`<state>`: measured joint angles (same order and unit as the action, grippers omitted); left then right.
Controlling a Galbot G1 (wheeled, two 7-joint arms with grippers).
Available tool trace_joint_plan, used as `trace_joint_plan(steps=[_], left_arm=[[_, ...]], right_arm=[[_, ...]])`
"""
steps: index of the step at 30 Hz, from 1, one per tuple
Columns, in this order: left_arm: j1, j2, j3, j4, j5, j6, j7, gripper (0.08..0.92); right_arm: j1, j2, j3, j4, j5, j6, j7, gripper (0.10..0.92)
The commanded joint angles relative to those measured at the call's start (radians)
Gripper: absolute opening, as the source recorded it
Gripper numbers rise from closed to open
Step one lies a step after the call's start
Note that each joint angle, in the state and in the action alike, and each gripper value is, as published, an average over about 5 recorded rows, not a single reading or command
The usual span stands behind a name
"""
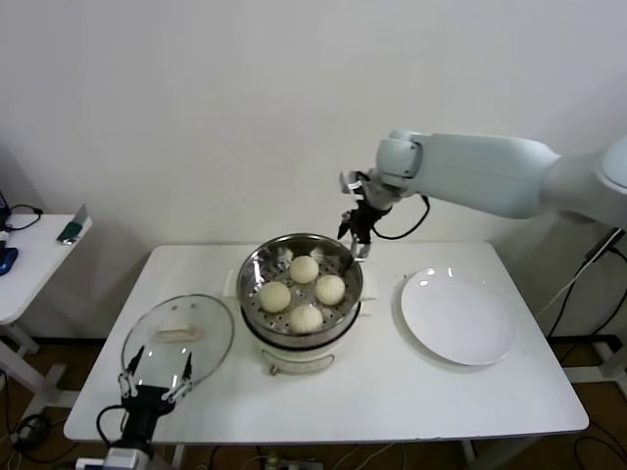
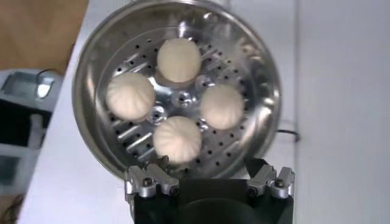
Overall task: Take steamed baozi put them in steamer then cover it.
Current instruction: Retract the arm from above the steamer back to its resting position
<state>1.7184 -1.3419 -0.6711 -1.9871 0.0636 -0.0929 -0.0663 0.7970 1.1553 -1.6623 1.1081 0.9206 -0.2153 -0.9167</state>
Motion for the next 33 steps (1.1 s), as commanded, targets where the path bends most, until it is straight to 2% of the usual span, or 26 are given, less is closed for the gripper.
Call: trace_joint_plan(steps=[1,8,16,23,33], left_arm=[[-0.007,-0.007,-0.006,0.008,0.008,-0.006,-0.016,0.823],[-0.002,-0.026,-0.009,0.007,0.01,-0.022,-0.034,0.823],[0.017,-0.052,-0.012,0.013,0.07,-0.043,-0.057,0.823],[0.027,-0.071,-0.024,0.0,0.161,-0.044,-0.068,0.823],[0.031,-0.048,-0.05,-0.012,0.36,-0.014,-0.065,0.823]], right_arm=[[-0.083,-0.369,0.196,0.198,-0.066,0.185,0.346,0.823],[-0.435,-0.561,0.518,0.274,-0.106,0.282,0.557,0.823],[-0.971,-0.62,1.113,0.284,-0.141,0.334,0.602,0.823],[-1.438,-0.581,1.6,0.367,-0.242,0.333,0.617,0.823],[-1.864,-0.395,1.996,0.515,-0.308,0.297,0.675,0.823]])
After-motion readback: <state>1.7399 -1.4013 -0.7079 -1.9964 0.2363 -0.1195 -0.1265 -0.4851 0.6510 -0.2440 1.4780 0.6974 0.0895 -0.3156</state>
